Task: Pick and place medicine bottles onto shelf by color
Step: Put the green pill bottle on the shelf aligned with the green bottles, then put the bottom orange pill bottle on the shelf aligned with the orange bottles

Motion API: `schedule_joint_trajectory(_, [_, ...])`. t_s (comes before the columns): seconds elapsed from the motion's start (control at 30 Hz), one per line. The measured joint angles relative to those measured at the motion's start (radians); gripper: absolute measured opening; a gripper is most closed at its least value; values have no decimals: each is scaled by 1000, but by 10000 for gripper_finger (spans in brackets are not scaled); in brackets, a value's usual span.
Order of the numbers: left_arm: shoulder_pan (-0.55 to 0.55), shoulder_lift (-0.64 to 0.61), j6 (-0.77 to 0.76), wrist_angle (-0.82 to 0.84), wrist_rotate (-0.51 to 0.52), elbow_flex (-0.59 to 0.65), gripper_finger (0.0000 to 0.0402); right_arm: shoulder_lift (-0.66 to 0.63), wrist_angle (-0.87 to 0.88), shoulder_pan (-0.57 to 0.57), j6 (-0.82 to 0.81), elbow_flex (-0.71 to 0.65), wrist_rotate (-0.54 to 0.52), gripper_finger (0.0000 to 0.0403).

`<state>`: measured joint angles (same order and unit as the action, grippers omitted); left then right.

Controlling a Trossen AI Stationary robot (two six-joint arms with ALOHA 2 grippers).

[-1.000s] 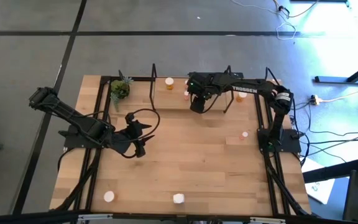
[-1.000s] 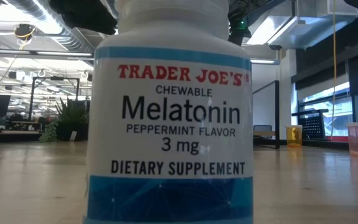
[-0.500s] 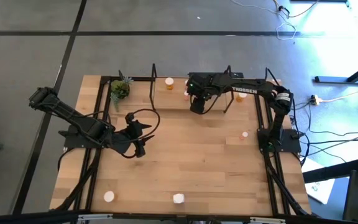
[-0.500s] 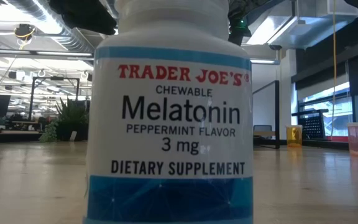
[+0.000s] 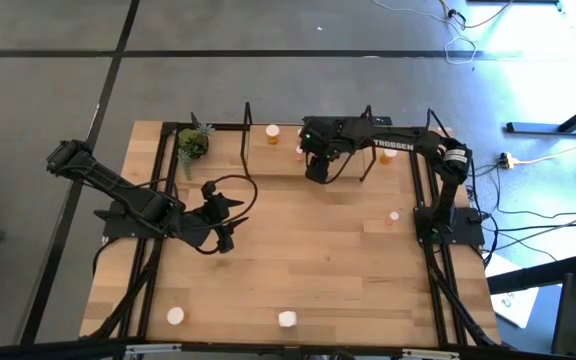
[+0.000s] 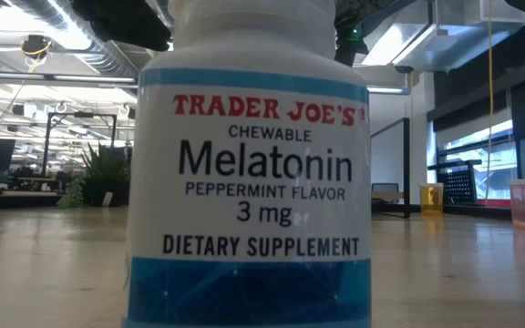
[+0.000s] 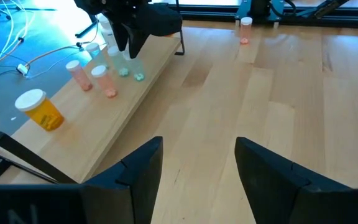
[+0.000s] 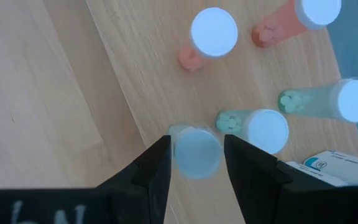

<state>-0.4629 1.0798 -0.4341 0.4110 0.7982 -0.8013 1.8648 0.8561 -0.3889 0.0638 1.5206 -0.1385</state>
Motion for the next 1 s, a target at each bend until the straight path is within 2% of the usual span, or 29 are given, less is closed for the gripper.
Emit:
schedule_joint_trajectory(0.27, [0, 0, 0, 0, 0, 0, 195, 0, 25, 0, -2, 77, 0, 152])
schedule_joint_trajectory(0.47, [0, 0, -1, 3, 0, 0, 195, -21, 138, 38, -8, 129, -5, 152])
schedule_joint_trajectory(0.6, [0, 0, -1, 12, 0, 0, 195, -94, 170, 120, -39, 125, -8, 152])
schedule_joint_trajectory(0.67, [0, 0, -1, 19, 0, 0, 195, -138, 200, 176, -79, 124, -44, 152])
schedule_joint_trajectory(0.77, [0, 0, -2, 19, 0, 0, 195, -207, 252, 266, -156, 124, -82, 152])
schedule_joint_trajectory(1.0, [0, 0, -3, 22, -4, 0, 195, -300, 366, 463, -370, 124, -79, 152])
